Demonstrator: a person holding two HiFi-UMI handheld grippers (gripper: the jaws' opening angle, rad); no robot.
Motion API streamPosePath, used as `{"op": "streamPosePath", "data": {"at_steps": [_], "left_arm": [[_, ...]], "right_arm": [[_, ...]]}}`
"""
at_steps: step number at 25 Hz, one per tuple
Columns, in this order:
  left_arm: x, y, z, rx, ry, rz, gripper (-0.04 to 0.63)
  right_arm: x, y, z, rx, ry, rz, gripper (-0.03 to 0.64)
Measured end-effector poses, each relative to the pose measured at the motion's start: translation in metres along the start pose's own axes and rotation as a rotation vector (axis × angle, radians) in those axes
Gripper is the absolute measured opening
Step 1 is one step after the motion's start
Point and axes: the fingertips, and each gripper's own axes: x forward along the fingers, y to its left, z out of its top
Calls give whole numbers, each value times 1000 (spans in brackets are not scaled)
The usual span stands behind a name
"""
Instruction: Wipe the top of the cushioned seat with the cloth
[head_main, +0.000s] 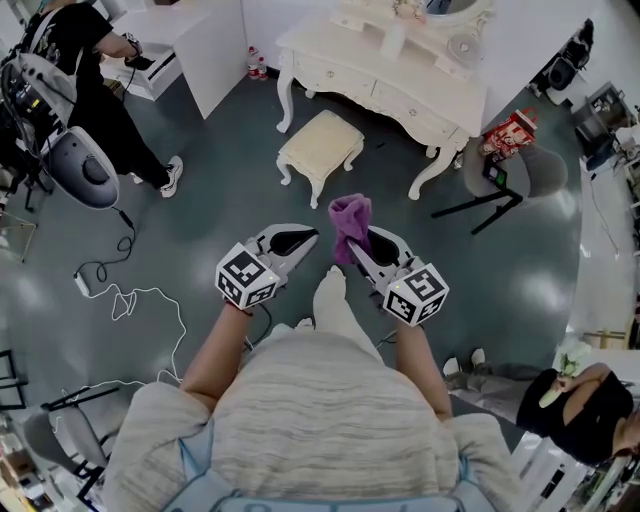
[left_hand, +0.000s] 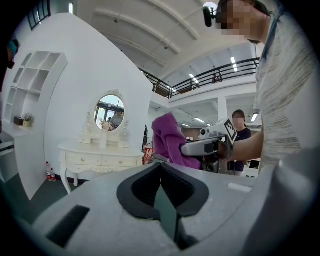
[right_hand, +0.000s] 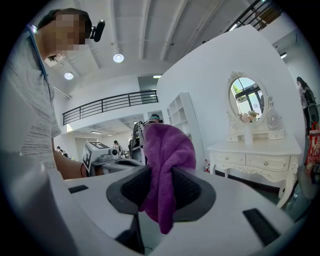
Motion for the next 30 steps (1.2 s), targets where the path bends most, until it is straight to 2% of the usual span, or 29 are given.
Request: {"op": "streamPosePath", "data": {"at_steps": [12, 30], "left_arm": [[36, 58, 13, 4, 14, 12, 12], [139, 154, 38, 12, 82, 1, 12]], "right_arm": [[46, -56, 18, -9, -3, 26, 120], [98, -194, 56, 20, -4, 36, 120]]}}
